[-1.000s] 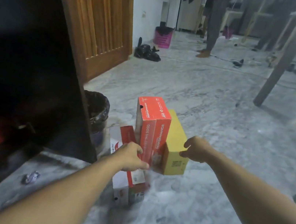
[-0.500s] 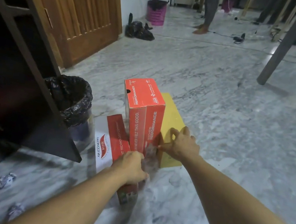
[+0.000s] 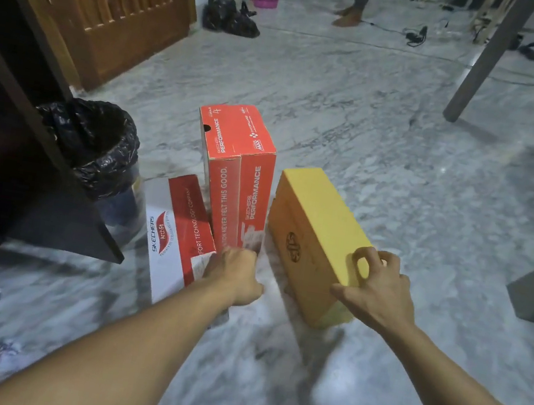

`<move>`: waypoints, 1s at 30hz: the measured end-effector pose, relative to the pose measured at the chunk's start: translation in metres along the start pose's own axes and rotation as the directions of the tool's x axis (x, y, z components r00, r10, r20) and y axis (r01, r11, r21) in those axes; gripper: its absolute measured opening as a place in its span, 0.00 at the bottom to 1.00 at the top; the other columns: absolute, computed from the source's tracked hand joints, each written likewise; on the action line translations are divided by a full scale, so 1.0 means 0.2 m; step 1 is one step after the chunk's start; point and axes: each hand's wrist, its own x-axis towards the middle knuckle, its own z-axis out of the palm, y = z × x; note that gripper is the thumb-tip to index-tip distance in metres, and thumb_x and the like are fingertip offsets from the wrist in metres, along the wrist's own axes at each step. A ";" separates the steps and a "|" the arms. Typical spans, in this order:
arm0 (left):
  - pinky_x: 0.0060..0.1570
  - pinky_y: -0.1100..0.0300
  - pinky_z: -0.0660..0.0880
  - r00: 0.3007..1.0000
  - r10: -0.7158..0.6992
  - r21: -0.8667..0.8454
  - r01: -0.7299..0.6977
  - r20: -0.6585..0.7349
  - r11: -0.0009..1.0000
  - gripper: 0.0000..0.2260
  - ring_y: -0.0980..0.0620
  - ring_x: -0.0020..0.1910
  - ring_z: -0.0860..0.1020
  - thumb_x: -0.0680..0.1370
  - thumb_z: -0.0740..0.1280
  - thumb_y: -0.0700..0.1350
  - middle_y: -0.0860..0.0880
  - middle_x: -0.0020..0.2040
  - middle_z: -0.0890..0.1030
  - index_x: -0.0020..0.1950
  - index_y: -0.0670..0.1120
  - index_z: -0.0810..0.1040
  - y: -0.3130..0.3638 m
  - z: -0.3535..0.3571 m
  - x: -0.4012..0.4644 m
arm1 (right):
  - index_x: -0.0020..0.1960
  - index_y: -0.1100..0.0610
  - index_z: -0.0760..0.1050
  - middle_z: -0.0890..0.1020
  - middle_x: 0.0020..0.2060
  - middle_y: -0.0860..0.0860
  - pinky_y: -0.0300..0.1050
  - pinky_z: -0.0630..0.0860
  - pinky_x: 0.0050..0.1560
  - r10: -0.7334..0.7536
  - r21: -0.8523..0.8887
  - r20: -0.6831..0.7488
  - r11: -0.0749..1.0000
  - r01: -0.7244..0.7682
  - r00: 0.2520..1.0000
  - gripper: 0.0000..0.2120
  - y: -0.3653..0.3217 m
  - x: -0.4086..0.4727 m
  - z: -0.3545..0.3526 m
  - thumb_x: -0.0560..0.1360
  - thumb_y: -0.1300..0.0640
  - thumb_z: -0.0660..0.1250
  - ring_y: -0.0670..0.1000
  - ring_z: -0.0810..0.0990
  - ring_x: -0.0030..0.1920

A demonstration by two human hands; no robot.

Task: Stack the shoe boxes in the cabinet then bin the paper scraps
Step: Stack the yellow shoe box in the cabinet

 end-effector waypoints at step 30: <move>0.53 0.57 0.71 0.974 -0.084 -0.695 0.209 0.209 0.688 0.22 0.50 0.53 0.75 0.73 0.72 0.40 0.50 0.57 0.78 0.67 0.47 0.73 0.06 0.40 -0.15 | 0.71 0.48 0.68 0.80 0.46 0.50 0.56 0.80 0.45 0.410 0.623 0.177 0.657 -0.424 0.895 0.27 0.66 -0.49 0.05 0.73 0.56 0.71 0.54 0.81 0.46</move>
